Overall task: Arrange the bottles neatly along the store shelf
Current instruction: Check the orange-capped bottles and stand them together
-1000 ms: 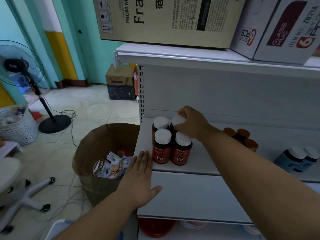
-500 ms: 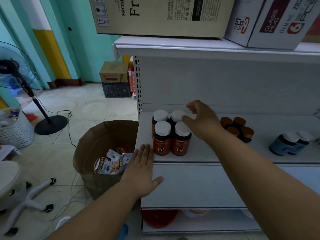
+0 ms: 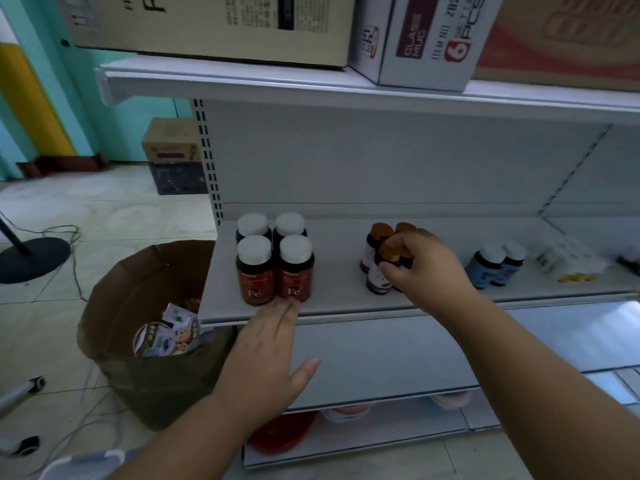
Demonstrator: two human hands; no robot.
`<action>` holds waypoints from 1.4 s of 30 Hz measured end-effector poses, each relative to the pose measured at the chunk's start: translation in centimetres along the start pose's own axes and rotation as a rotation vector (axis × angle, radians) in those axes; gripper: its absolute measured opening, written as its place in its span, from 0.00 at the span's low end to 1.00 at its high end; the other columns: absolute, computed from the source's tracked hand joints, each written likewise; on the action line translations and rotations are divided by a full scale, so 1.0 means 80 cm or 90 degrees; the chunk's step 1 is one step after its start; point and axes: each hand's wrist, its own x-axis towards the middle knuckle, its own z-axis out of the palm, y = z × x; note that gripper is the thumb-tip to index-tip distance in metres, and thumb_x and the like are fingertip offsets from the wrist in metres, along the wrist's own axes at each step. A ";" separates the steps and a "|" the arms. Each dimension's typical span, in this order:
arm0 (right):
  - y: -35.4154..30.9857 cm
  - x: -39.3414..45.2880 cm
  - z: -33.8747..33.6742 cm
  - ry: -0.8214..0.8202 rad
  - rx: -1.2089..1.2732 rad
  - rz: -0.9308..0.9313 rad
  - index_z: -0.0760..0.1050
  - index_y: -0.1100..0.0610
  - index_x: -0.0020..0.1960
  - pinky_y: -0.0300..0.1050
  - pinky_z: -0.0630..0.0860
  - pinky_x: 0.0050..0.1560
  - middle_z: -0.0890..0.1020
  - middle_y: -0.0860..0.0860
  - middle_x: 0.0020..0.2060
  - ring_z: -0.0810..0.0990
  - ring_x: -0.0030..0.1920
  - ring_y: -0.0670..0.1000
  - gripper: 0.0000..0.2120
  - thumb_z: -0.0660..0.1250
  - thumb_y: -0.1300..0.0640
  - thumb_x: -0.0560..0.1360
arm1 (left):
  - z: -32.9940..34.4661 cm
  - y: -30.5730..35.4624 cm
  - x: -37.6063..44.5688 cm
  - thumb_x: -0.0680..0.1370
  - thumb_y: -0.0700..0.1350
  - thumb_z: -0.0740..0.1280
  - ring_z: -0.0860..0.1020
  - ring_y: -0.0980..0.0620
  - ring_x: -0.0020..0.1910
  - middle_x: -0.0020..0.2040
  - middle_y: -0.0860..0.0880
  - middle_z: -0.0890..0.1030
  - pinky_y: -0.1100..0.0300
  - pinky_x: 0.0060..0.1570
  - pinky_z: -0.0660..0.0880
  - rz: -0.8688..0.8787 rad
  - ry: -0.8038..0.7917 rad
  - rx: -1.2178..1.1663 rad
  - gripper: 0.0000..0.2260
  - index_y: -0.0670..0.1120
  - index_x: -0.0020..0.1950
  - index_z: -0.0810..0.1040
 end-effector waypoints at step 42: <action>0.087 0.036 -0.024 -0.210 0.716 0.111 0.79 0.52 0.54 0.42 0.78 0.51 0.85 0.45 0.44 0.83 0.49 0.46 0.13 0.62 0.67 0.78 | 0.019 0.171 0.121 0.71 0.43 0.78 0.81 0.56 0.50 0.53 0.54 0.82 0.57 0.54 0.79 -0.364 0.098 -0.673 0.19 0.56 0.56 0.74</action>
